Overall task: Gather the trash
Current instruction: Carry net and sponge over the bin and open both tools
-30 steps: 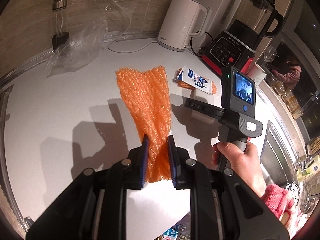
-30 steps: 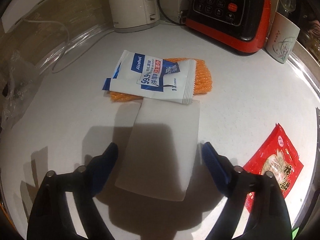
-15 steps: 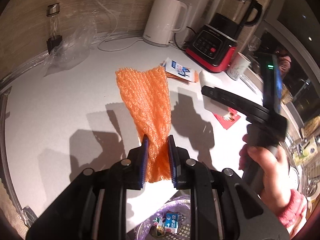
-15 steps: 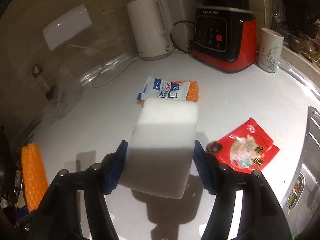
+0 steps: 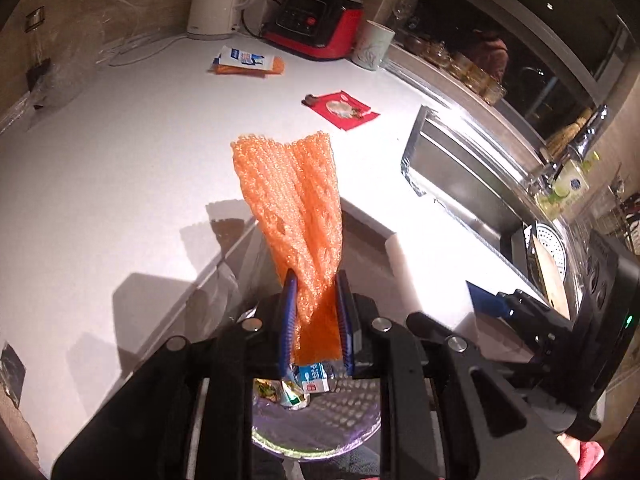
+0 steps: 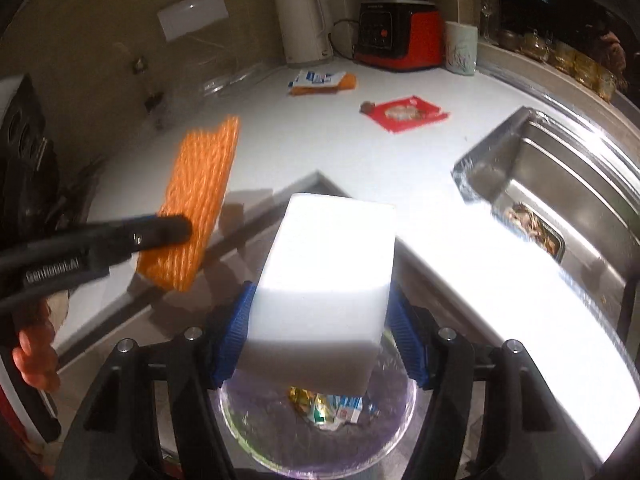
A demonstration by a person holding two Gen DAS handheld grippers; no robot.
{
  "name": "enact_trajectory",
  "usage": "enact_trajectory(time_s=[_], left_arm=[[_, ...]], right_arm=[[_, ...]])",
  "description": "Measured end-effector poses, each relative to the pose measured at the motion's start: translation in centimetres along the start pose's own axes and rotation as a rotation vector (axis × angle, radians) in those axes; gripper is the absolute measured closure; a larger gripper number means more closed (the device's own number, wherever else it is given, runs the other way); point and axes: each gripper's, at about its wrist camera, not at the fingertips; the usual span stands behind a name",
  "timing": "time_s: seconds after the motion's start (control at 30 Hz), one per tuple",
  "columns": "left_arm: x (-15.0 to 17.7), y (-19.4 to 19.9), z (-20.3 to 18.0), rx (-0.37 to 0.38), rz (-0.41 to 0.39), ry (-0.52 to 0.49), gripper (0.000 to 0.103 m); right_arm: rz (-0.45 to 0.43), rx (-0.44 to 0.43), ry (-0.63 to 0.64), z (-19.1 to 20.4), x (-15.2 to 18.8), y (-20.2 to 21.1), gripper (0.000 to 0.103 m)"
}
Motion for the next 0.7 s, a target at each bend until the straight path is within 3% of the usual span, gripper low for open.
enact_trajectory(time_s=[0.2, 0.5, 0.53, 0.63, 0.7], left_arm=[[3.2, 0.1, -0.9, -0.016, 0.038, -0.07, 0.085], [5.9, -0.9, -2.0, -0.034, 0.079, -0.151, 0.085], [6.1, -1.1, -2.1, -0.031, 0.084, -0.156, 0.085], [6.5, -1.6, -2.5, -0.028, 0.097, -0.175, 0.085], [6.7, -1.9, -2.8, -0.029, 0.102, -0.191, 0.085]], right_arm=[[0.115, 0.011, 0.004, 0.8, 6.3, -5.0, 0.037], [0.195, 0.057, -0.01, 0.2, 10.0, -12.1, 0.036], [0.212, 0.061, -0.019, -0.1, 10.2, -12.7, 0.034], [0.258, 0.103, -0.043, -0.7, 10.8, -13.4, 0.013], [0.238, 0.096, -0.058, -0.7, 11.0, -12.2, 0.011]])
Point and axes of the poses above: each gripper's, at about its wrist camera, not at the fingertips, and y roughly against the way its jaws point, z to its left, x to its underside, and after that the axes turned 6 degrees about -x, right-handed
